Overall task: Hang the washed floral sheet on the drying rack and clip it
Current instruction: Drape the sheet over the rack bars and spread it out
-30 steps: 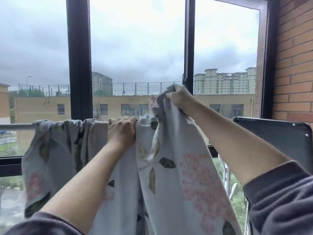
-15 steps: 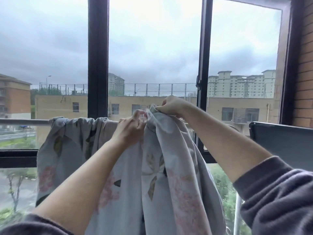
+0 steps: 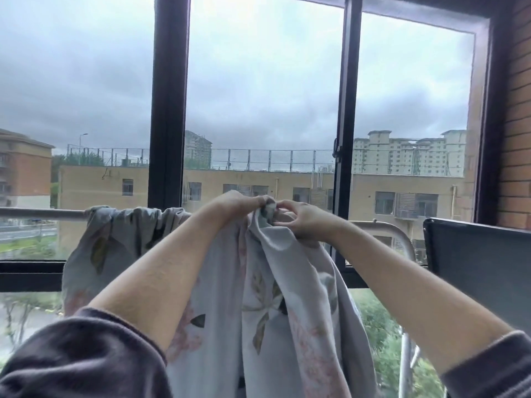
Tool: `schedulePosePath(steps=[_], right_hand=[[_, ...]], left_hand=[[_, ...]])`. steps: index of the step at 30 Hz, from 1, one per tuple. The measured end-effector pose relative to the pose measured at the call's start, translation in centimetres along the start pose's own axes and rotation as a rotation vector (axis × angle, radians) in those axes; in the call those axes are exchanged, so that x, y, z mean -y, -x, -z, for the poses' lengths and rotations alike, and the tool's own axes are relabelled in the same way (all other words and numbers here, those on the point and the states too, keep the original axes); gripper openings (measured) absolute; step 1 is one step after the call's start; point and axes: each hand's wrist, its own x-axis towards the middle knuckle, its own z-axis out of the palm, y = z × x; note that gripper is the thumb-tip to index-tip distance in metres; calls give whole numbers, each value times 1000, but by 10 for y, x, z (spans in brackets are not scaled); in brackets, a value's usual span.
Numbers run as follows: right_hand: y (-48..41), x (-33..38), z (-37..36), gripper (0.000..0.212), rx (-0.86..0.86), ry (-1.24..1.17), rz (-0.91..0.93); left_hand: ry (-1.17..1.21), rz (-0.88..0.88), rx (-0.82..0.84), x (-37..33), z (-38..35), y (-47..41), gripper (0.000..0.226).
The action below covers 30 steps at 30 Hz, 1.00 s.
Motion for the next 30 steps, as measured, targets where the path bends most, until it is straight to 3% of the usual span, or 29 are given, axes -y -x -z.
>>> schedulePosePath(steps=[4,8,11,16,23,30], right_hand=[[0,-3,-1,68,-45,100,3],[-9,1,-8,80,-74,233,-28],[-12,4,-13,77,-86,296,-46],[-6,2,-14,78,-113,251,-32],[-7,3,-12,78,-97,263,-70],[-3,2,-14,76,-90,195,11]], left_hand=[[-111,-46,-37,1,-2,-2,35],[50,-38,64,-4,2,2,38],[-47,-37,74,-10,-3,7,42],[-211,-28,-76,-5,-5,6,38],[-239,-54,25,-6,-5,9,55],[-332,-101,-66,-5,-6,16,41]])
